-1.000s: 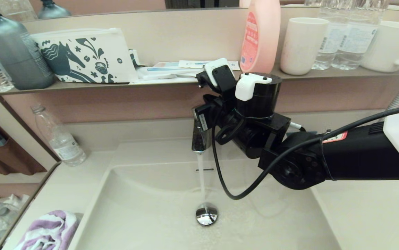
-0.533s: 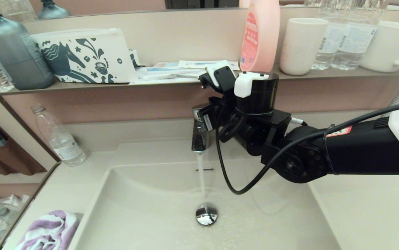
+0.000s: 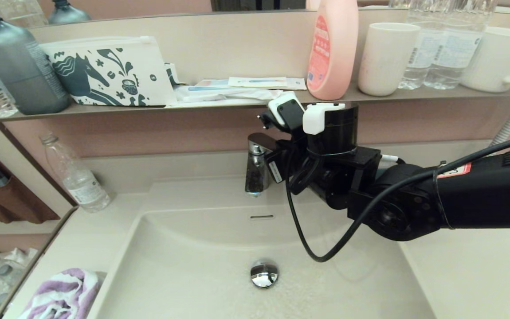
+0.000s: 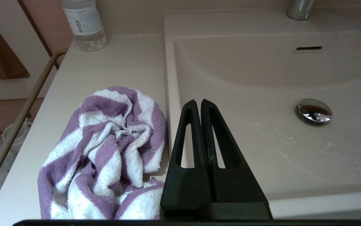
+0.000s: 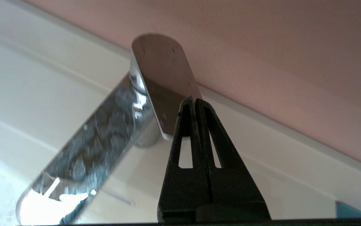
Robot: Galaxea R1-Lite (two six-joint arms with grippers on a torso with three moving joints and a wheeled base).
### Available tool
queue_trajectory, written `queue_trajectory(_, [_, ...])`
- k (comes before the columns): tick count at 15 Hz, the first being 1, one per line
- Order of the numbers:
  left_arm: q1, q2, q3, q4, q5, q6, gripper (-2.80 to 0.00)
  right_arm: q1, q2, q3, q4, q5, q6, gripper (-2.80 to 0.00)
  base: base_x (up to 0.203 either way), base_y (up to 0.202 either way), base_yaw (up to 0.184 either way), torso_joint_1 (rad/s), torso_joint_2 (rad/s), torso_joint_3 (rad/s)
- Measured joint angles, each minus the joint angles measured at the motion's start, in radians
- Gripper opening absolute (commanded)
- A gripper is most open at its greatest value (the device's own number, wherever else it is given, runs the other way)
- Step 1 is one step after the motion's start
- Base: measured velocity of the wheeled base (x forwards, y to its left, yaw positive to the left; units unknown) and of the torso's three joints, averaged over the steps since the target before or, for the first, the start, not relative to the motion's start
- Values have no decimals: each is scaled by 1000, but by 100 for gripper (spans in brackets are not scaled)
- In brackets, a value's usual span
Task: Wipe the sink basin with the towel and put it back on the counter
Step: Turn off the faucet, then pick up the cloth
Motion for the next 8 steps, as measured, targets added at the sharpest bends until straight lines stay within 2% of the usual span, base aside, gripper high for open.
queue_trajectory(4, [0,0,0,0,0,0,-280,5,-83,80,136,-6,1,-280,0,0,0,0,0,0])
queue_trajectory(8, [0,0,0,0,0,0,-280,16,-153,91,142,-11,1,-280,0,0,0,0,0,0])
